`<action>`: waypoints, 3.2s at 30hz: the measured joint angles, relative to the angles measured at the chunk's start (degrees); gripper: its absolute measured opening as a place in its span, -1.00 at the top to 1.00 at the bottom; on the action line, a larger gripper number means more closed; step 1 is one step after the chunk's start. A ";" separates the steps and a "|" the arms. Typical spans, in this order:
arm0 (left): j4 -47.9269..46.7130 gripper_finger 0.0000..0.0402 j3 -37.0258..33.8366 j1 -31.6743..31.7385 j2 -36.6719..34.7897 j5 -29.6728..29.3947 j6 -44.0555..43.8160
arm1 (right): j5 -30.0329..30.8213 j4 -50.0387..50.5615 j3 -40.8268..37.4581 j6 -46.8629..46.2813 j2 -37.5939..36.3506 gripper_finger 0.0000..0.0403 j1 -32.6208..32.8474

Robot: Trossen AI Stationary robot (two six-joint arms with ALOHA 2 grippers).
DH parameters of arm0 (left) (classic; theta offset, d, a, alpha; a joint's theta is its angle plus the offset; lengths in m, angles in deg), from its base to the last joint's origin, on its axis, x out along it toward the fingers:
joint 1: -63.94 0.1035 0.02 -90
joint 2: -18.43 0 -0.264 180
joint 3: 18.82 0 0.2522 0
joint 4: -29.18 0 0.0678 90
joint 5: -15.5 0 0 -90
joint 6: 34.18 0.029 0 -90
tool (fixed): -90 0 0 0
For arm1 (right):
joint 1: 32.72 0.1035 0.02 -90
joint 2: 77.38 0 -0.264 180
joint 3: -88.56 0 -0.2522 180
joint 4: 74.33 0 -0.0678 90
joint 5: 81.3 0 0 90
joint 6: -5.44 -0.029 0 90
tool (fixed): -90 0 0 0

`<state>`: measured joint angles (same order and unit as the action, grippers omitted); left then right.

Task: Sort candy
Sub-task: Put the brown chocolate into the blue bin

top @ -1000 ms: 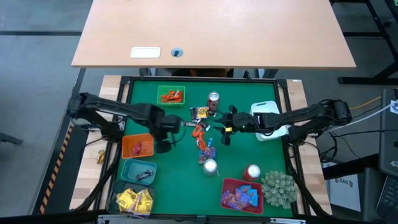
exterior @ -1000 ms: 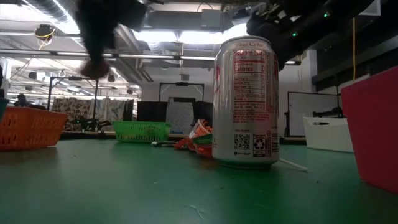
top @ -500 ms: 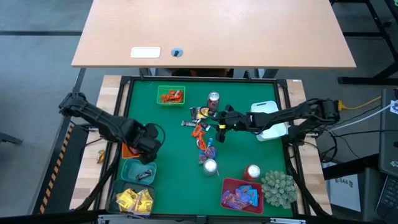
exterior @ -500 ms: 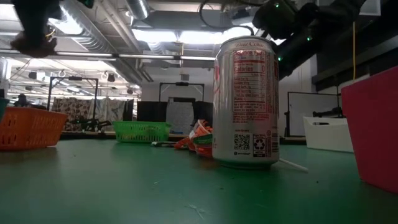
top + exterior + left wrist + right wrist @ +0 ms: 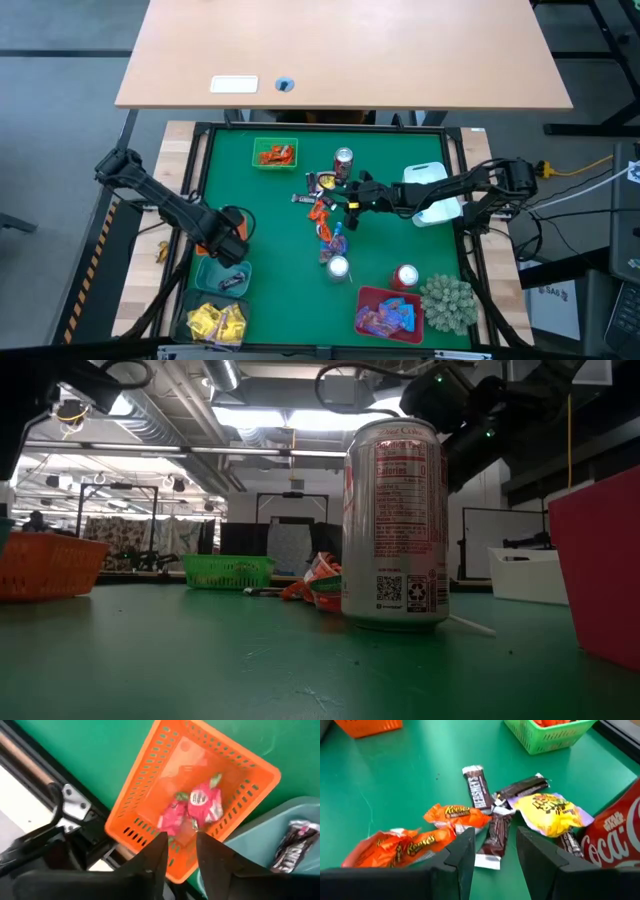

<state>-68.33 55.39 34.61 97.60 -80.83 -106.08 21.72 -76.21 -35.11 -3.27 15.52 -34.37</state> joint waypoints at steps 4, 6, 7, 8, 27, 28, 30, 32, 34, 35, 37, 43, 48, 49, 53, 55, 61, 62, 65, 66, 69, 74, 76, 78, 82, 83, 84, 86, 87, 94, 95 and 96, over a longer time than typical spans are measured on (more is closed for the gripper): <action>3.05 0.49 -1.39 0.18 0.00 -0.28 0.00 | 0.02 -1.33 0.00 0.02 0.05 0.29 -0.01; 4.27 0.49 -1.58 0.18 0.00 -0.89 0.00 | -0.06 -1.24 0.00 0.01 0.05 0.29 -0.50; 4.53 0.49 -1.58 0.18 -0.01 -1.37 0.02 | -0.10 -1.22 0.00 -0.07 0.07 0.29 -0.75; 4.68 0.48 -1.58 0.16 0.00 -1.85 0.02 | -0.09 -1.26 0.00 -0.23 0.07 0.29 -1.21; 8.65 0.48 -1.58 0.16 -0.01 -3.56 0.02 | -5.11 -6.17 0.07 -3.16 11.28 0.29 -3.65; 8.72 0.48 -1.58 0.15 -0.02 -3.64 0.03 | -5.14 -6.81 0.07 -3.13 11.85 0.29 -3.65; 8.94 0.48 -1.58 0.16 -0.02 -3.68 0.02 | -5.14 -7.24 0.07 -3.08 12.67 0.29 -3.65; 8.97 0.48 -1.58 0.16 -0.02 -3.69 0.03 | -5.12 -8.04 0.09 -3.08 13.39 0.29 -3.65; 9.09 0.48 -1.58 0.16 -0.02 -3.70 0.04 | -5.14 -8.30 0.09 -3.08 13.84 0.29 -3.65; 9.15 0.48 -1.58 0.16 -0.02 -3.74 0.04 | -5.14 -8.53 0.09 -3.08 13.98 0.30 -3.65; 9.51 0.48 -1.58 0.16 -0.02 -3.78 0.04 | -5.14 -8.60 0.09 -3.06 14.10 0.32 -3.65; 10.49 0.48 -1.58 0.16 -0.02 -6.75 0.04 | -5.14 -8.77 0.09 -3.01 14.10 0.66 -3.65; 13.31 0.48 -1.58 0.16 -0.02 -10.07 0.46 | -5.15 -8.78 0.11 -0.68 14.10 0.96 -3.65; 14.07 0.48 -1.58 0.16 -0.02 -10.87 0.46 | -5.15 -8.78 0.11 -0.07 14.10 0.94 -3.63; 18.62 0.48 -1.58 0.24 -0.02 -15.71 0.44 | -5.24 -8.70 0.11 0.07 14.01 0.91 -3.63; 21.61 0.48 -1.58 0.79 -0.02 -18.26 0.46 | -6.52 -8.41 0.11 0.14 13.37 0.96 -3.63; 30.30 0.48 -1.58 4.00 -0.02 -23.40 2.74 | -10.15 -8.46 0.11 0.19 8.39 0.97 -3.63; 32.21 0.48 -1.58 4.79 -0.02 -23.47 4.29 | -11.01 -8.49 0.11 0.22 7.46 0.98 -3.63; 38.43 0.48 -1.58 7.35 -0.02 -23.51 8.18 | -13.70 -10.11 0.13 0.19 5.20 0.98 -3.63; 40.83 0.48 -1.58 8.26 -0.02 -23.50 9.14 | -15.05 -11.08 0.13 0.21 4.74 0.98 -3.61; 47.46 0.48 -1.58 11.15 -0.02 -23.46 10.93 | -19.90 -14.61 0.13 0.22 3.85 0.99 -3.56; 55.50 0.48 -1.58 15.40 -0.02 -22.03 12.52 | -26.32 -21.07 0.13 0.22 3.78 0.98 -3.56; 57.36 0.48 -1.58 16.80 -0.02 -21.09 12.55 | -26.88 -23.24 0.13 0.22 3.78 0.99 -3.56; 58.59 0.48 -1.58 17.94 -0.02 -20.20 12.53 | -27.19 -25.21 0.13 0.22 3.78 0.99 -3.56; 62.15 0.48 -1.58 19.57 -0.02 -19.53 12.60 | -27.23 -29.61 0.15 0.24 3.78 0.99 -3.56; 63.25 0.48 -1.58 19.90 -0.02 -19.52 12.79 | -27.23 -30.35 0.15 0.24 3.78 0.99 -3.56; 64.25 0.48 -1.58 20.24 -0.02 -19.51 13.39 | -27.23 -31.23 0.15 0.25 3.78 0.99 -3.56; 66.09 0.48 -1.58 20.73 -0.02 -19.47 14.67 | -27.23 -32.46 0.30 0.26 3.78 0.99 -3.56; 66.99 0.48 -1.58 20.98 -0.02 -19.47 15.30 | -27.32 -32.45 0.55 0.26 3.78 0.99 -3.56; 68.75 0.48 -1.58 22.42 -0.02 -19.56 16.98 | -29.56 -32.56 2.23 0.26 3.78 0.99 -3.60; 68.79 0.48 -1.58 22.58 -0.02 -19.60 17.00 | -29.57 -32.56 2.42 0.26 3.78 0.99 -3.63; 68.81 0.48 -1.58 22.59 -0.02 -19.59 16.98 | -29.57 -32.55 2.56 0.31 3.78 0.99 -3.63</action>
<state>0.48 53.81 57.20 97.58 -100.42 -89.10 -7.86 -108.76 -32.55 -2.95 19.30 -38.00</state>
